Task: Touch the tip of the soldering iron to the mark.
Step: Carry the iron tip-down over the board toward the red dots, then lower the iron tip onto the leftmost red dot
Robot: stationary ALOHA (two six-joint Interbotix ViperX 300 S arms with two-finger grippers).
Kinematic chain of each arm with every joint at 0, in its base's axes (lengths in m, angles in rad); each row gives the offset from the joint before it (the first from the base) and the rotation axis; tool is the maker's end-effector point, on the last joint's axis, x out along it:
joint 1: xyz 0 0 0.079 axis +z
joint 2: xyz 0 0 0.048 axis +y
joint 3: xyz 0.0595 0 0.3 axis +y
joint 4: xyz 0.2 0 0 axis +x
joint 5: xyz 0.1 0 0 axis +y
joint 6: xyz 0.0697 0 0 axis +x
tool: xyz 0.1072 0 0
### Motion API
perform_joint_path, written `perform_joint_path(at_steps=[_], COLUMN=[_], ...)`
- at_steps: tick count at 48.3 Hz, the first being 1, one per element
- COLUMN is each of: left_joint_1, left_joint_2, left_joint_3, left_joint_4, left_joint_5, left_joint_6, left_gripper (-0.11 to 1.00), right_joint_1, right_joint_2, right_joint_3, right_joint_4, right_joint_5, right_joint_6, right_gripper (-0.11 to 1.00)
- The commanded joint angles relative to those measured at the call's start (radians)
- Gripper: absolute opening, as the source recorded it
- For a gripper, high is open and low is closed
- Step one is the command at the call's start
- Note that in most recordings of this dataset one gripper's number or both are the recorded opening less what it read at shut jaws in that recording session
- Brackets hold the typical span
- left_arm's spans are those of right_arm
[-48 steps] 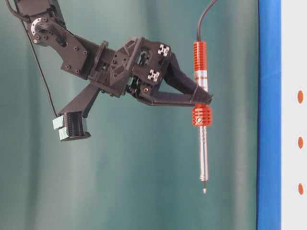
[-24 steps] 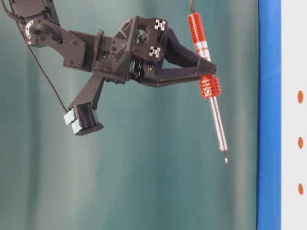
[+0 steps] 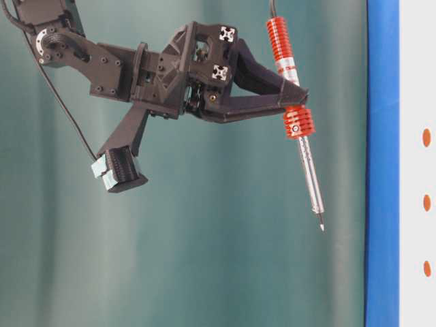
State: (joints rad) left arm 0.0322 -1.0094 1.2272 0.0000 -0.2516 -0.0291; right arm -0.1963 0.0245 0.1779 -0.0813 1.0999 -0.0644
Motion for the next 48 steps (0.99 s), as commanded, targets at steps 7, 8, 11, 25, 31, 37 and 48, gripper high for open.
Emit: perform_joint_path(at_steps=[7,8,11,25,31,37,48], left_joint_1=[0.000,0.000,0.000,0.000,0.000,0.000,0.000], left_joint_2=[0.008,0.008,0.008,0.008,0.008,0.008,0.008], left_joint_3=[-0.011,-0.011,-0.011,-0.011,-0.009,-0.011,-0.011], left_joint_4=[0.002,0.002,0.002,0.002,0.002,0.002,0.002], left_joint_5=[-0.006,-0.006,-0.006,-0.011,-0.011,-0.011,-0.011], left_joint_6=[0.000,0.000,0.000,0.000,0.000,0.000,0.002], left_gripper=[0.00,0.00,0.00,0.00,0.00,0.00,0.00], right_joint_1=[-0.002,-0.002,-0.003,0.009,0.009,0.009,0.008], right_joint_2=[-0.021,-0.021,-0.021,0.011,0.041,0.084,0.146], right_joint_3=[-0.028,-0.028,-0.028,-0.028,-0.028,-0.028,-0.028], right_joint_4=[0.002,0.002,0.002,0.002,0.002,0.002,0.003], right_joint_5=[-0.005,-0.005,-0.005,-0.032,-0.061,-0.097,-0.156], right_joint_6=[0.003,0.003,0.003,0.014,0.018,0.017,0.014], right_gripper=[0.06,0.06,0.06,0.06,0.06,0.06,0.06])
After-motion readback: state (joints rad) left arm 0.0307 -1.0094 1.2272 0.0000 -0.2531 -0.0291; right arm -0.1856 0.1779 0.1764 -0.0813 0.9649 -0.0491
